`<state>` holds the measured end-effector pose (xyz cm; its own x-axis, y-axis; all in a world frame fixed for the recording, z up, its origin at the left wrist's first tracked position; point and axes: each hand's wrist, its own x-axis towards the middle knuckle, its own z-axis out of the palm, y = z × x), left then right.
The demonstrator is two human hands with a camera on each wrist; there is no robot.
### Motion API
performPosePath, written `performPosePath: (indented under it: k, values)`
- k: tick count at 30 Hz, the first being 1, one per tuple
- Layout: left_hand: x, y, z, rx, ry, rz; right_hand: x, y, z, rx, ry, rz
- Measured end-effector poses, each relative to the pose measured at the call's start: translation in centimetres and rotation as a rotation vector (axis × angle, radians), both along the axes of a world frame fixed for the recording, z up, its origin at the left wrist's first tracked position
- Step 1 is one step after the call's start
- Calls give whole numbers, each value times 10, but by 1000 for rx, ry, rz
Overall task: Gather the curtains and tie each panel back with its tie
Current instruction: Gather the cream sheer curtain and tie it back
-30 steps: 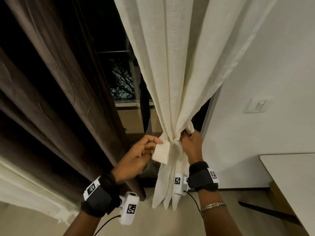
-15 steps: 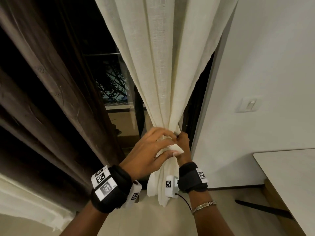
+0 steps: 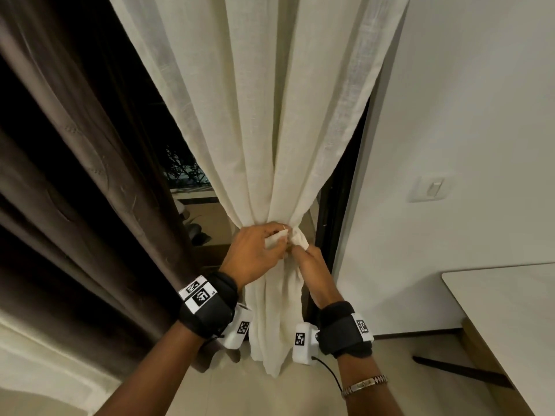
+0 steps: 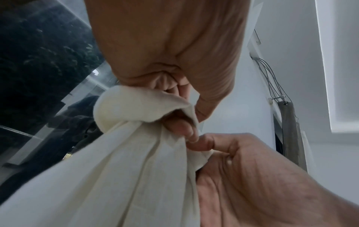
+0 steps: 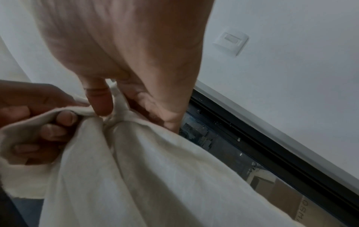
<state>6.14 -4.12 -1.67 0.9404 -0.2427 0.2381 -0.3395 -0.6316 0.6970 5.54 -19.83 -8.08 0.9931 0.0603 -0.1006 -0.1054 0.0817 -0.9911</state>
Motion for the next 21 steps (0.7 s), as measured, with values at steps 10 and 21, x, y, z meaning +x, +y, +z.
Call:
performPosePath:
  k: [10, 21]
  values:
    - [-2, -2, 6, -14, 153, -42, 0, 2, 0, 55, -39, -33]
    - [0, 1, 3, -42, 225, 85, -2, 6, -8, 6, -89, -247]
